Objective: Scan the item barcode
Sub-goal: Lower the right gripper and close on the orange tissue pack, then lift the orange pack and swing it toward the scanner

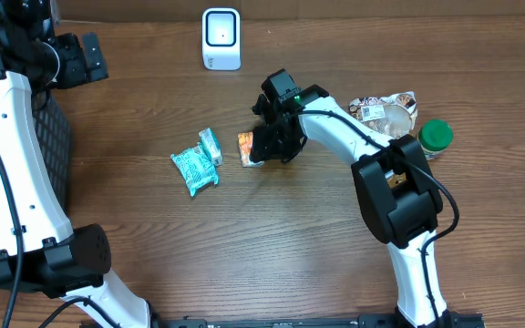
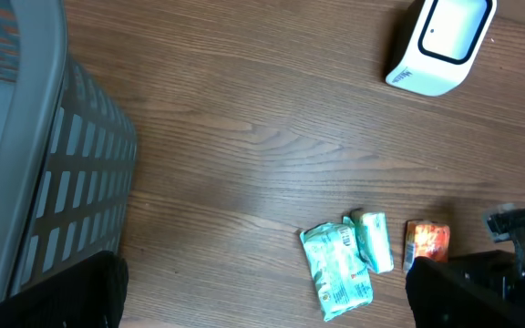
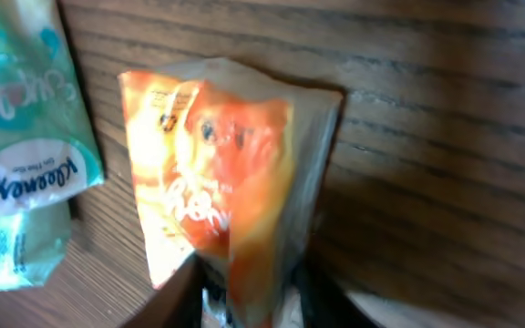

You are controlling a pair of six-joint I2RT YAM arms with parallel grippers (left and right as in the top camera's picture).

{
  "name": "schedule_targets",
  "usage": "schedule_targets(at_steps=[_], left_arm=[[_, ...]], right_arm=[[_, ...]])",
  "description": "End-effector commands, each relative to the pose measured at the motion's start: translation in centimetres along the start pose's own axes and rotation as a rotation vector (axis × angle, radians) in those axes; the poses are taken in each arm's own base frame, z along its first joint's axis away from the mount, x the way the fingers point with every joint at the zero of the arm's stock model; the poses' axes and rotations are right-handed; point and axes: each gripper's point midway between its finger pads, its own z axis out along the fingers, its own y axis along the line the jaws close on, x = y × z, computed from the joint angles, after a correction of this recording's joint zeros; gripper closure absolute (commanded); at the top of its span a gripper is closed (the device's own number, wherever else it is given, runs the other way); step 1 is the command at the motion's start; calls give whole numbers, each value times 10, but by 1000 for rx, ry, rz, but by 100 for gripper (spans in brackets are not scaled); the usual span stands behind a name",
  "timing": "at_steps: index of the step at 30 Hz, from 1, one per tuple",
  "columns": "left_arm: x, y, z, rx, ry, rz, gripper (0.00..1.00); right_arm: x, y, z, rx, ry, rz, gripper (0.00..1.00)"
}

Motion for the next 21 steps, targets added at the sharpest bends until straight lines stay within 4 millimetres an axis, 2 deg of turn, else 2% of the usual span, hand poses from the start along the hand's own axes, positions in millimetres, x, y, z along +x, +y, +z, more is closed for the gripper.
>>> schedule_targets(at_steps=[1, 5, 9, 11, 14, 21], left_arm=[[-2, -3, -8, 13, -21, 18, 0], [-2, -3, -8, 13, -21, 18, 0], [-2, -3, -8, 13, -21, 18, 0], [-2, -3, -8, 13, -21, 18, 1], [-2, -3, -8, 13, -21, 18, 0], [-2, -3, -8, 13, -21, 18, 0]], right_arm=[[8, -14, 15, 18, 37, 45, 82], [11, -13, 13, 12, 48, 51, 96], [10, -1, -9, -76, 62, 76, 96], [6, 9, -34, -156, 55, 71, 96], [-1, 25, -85, -293, 12, 38, 96], [-5, 45, -215, -637, -163, -18, 96]])
